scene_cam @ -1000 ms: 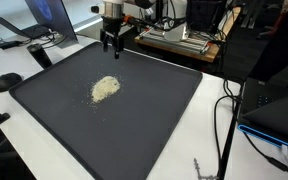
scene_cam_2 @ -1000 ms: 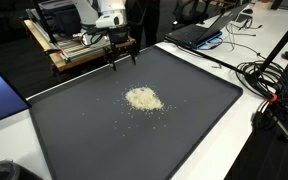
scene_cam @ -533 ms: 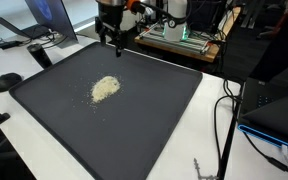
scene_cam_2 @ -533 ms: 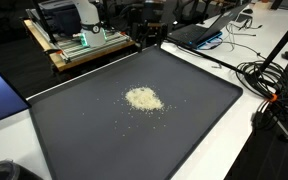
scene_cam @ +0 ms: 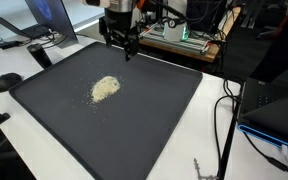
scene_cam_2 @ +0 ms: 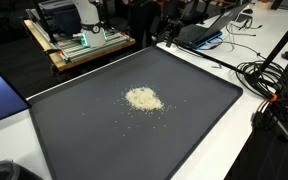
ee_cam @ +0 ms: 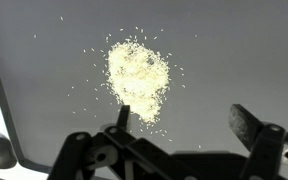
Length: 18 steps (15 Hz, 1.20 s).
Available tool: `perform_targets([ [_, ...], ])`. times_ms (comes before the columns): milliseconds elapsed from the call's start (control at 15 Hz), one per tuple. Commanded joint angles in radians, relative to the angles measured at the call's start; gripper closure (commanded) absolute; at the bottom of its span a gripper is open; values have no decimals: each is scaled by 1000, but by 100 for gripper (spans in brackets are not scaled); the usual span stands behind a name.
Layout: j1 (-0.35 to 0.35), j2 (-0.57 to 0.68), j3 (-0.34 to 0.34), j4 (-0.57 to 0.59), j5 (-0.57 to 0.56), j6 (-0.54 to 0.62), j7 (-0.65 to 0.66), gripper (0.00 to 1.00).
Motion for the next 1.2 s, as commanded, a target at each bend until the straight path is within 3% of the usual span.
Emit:
perform_targets([
  [0, -8, 156, 9, 165, -71, -93, 29, 0],
  [333, 7, 330, -20, 341, -104, -172, 47, 0],
  [667, -14, 479, -38, 534, -55, -269, 18, 0],
  [933, -61, 577, -35, 699, 12, -348, -32, 0],
  [1133, -116, 636, -21, 809, 63, -367, -147, 0],
])
